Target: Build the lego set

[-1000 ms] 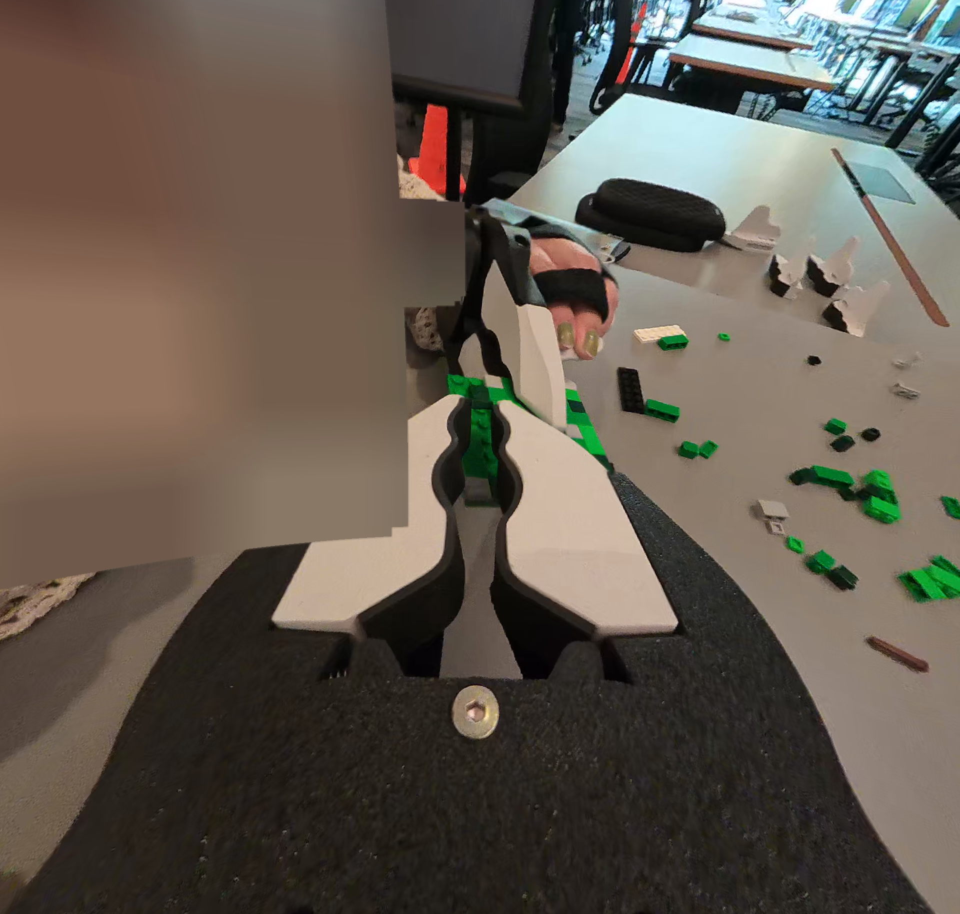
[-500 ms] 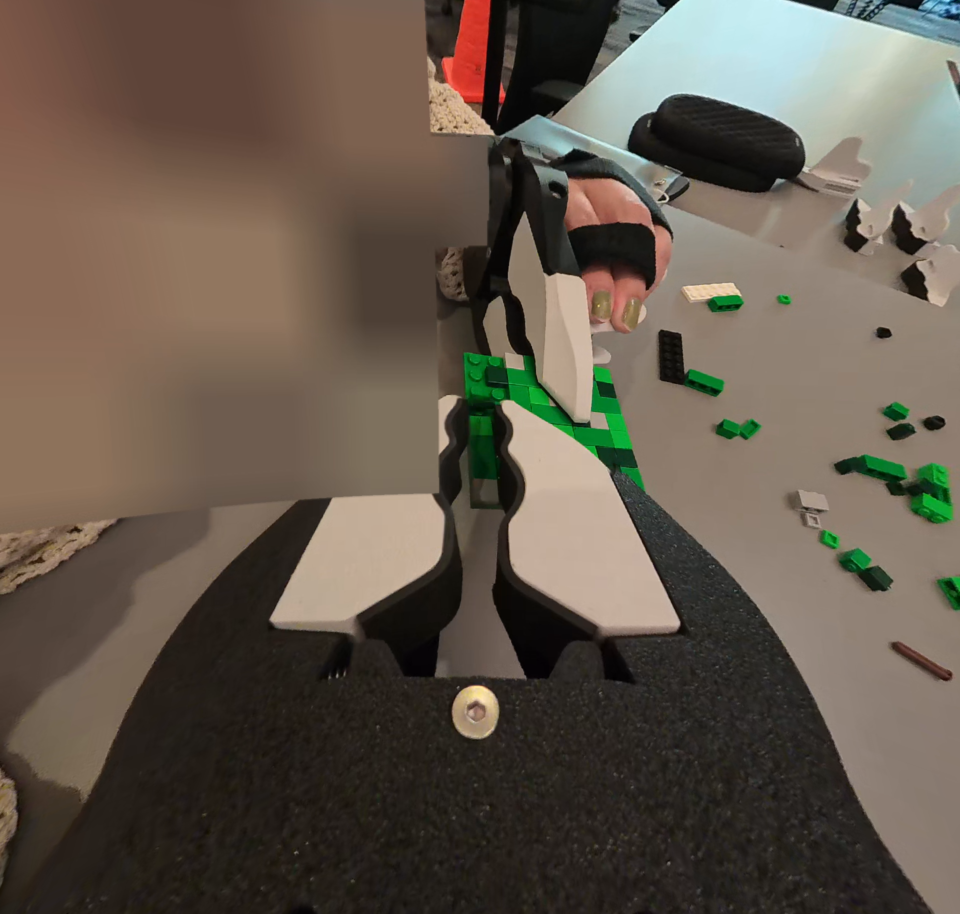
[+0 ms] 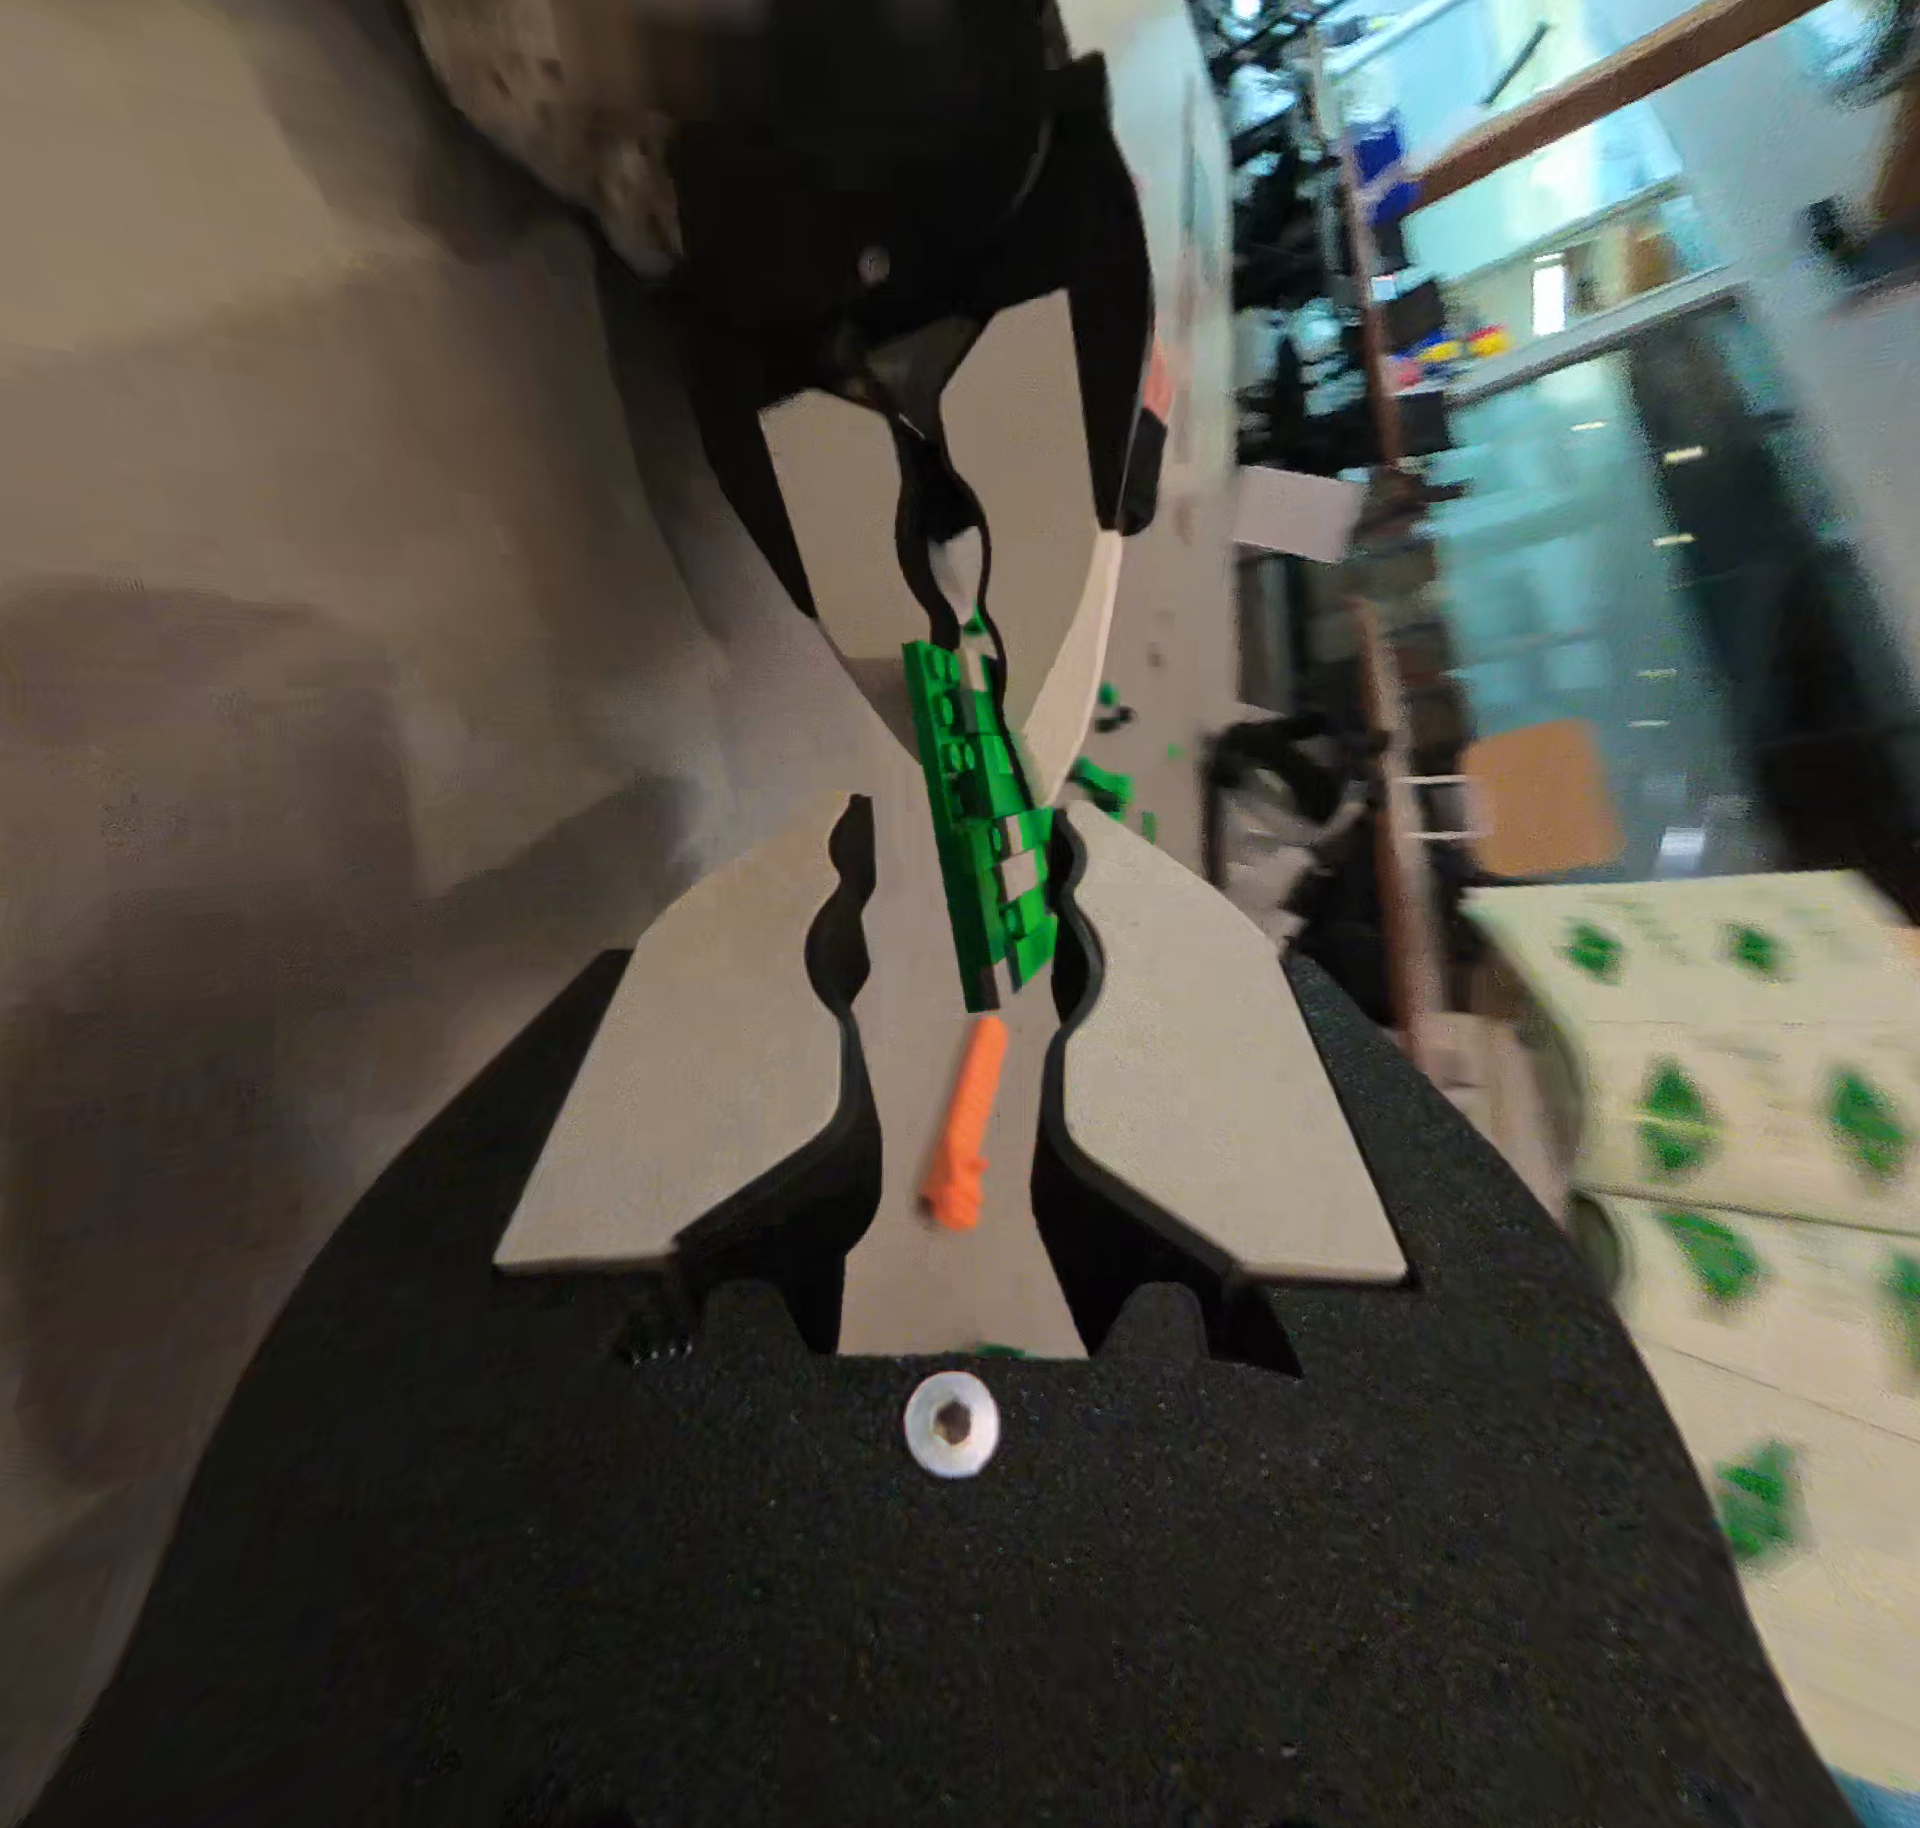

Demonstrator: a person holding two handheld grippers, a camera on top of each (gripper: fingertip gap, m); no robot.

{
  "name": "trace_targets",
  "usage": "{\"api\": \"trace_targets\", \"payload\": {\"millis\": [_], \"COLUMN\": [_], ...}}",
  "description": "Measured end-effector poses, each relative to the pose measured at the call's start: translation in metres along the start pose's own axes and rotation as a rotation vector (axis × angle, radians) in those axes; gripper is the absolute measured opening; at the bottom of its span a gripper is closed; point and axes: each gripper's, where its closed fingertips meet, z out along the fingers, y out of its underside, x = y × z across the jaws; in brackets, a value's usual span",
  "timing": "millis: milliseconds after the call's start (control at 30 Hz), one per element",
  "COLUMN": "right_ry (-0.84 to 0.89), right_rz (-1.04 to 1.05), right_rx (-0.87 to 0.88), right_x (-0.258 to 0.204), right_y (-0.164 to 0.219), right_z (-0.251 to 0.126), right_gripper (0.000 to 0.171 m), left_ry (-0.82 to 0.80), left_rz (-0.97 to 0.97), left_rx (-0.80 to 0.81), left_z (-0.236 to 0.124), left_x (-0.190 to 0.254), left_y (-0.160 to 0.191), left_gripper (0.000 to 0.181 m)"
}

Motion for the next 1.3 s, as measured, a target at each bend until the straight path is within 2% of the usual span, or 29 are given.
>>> {"api": "trace_targets", "payload": {"millis": [167,367,667,1000,1300], "right_ry": [0.144,0.197,0.297,0.362,0.361], "right_rz": [-0.205,-0.232,-0.345,-0.473,-0.496], "right_rx": [-0.053,-0.087,-0.111,-0.277,-0.228], "right_x": [-0.001,0.005,0.008,0.014,0.011], "right_y": [-0.005,-0.002,-0.002,0.006,0.005], "right_z": [0.007,0.007,0.006,0.008,0.007], "right_gripper": [0.022,0.008,0.008,0.009,0.008], "left_ry": [0.013,0.012,-0.005,0.003,-0.009], "left_rz": [-0.003,-0.032,-0.054,-0.073,-0.034], "left_rx": [-0.005,0.002,0.011,-0.054,-0.042], "left_z": [0.001,0.001,-0.001,0.002,-0.001], "left_x": [0.002,0.0,-0.005,-0.004,-0.005], "left_y": [0.001,-0.001,-0.002,0.006,0.003], "left_gripper": [0.006,0.006,0.006,0.006,0.006]}}
